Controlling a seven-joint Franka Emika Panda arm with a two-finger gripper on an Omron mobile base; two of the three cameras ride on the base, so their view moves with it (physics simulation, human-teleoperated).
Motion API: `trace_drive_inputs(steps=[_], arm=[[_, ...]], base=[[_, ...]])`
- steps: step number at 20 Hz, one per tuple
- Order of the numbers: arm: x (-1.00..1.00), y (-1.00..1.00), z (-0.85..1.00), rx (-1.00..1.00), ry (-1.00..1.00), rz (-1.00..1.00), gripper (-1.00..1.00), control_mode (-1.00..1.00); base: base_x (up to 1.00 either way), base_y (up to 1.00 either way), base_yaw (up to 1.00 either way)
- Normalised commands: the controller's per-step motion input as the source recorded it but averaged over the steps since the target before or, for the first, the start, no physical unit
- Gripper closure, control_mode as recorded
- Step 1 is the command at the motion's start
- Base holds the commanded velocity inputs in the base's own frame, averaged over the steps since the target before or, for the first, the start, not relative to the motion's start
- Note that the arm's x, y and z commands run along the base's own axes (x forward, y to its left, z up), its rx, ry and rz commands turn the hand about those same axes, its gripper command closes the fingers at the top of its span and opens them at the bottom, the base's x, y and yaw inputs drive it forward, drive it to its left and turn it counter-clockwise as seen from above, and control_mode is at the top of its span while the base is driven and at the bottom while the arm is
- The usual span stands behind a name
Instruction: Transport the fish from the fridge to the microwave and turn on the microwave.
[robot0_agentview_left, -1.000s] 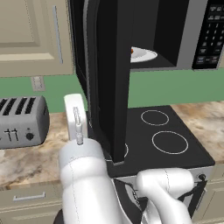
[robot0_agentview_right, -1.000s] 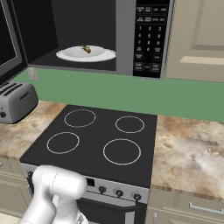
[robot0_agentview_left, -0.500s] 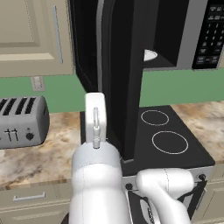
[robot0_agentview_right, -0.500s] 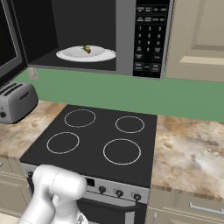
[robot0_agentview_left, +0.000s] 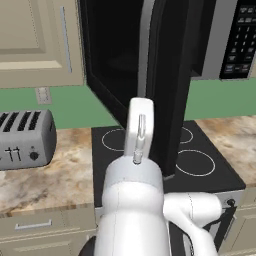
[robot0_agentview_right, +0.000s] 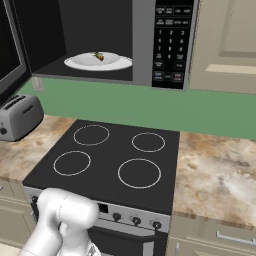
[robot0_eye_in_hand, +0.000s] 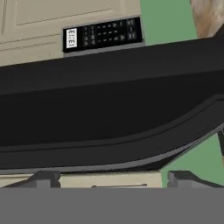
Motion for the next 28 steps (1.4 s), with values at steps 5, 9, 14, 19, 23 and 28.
trace_drive_inputs(steps=[5,9,14,19,23,28], arm=[[0.00,-0.51,0.06,0.06,0.00,-0.09,-1.00,-1.00],[0.00,-0.52,0.04,0.06,0.00,-0.08,-1.00,-1.00],[0.10,-0.54,0.01,0.07,0.00,-0.08,-1.00,-1.00],[0.35,-0.47,0.00,0.05,0.00,-0.06,-1.00,-1.00],[0.45,-0.42,0.00,0.06,0.00,-0.01,-1.00,-1.00],[0.49,-0.43,0.00,0.06,0.00,0.00,-1.00,-1.00]], base=[[0.00,0.00,0.00],[0.00,0.00,0.00],[0.00,0.00,0.00],[0.00,0.00,0.00],[0.00,0.00,0.00],[0.00,0.00,0.00]])
